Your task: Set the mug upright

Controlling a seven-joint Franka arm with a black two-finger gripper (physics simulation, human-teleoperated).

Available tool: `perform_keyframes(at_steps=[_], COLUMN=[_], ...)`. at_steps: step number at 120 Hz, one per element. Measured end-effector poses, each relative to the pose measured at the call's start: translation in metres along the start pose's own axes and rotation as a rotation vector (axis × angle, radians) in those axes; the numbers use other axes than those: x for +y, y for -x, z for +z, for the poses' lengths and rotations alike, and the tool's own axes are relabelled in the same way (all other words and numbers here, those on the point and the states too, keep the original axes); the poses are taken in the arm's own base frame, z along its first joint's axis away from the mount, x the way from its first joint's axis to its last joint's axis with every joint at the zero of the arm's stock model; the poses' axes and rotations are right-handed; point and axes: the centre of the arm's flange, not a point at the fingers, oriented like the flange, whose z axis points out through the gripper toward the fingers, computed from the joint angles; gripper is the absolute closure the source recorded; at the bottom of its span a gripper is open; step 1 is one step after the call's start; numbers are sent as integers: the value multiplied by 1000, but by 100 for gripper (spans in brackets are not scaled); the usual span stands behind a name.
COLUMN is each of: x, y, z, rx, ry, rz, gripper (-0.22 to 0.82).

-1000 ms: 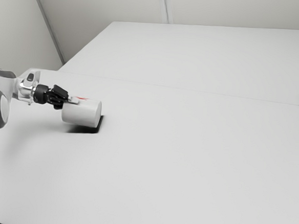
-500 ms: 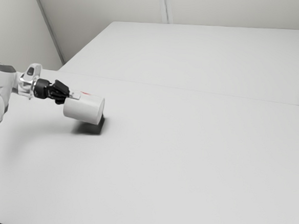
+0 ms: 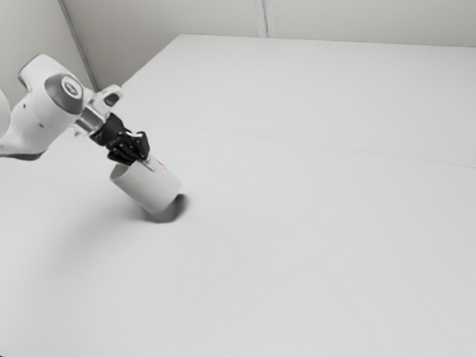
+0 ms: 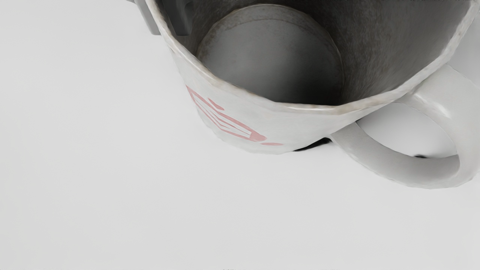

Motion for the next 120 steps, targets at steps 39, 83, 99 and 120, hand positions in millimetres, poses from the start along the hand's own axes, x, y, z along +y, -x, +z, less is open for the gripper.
perform_keyframes(at_steps=[39,83,99,120], x=[34,57,68,76], y=[17,33,37,42], z=[2,19,28,36], rx=[-3,-15,-20,-25], ry=[-244,-398,-440,-483], rz=[-125,-285,-328,-390], gripper=[78,78,78,78])
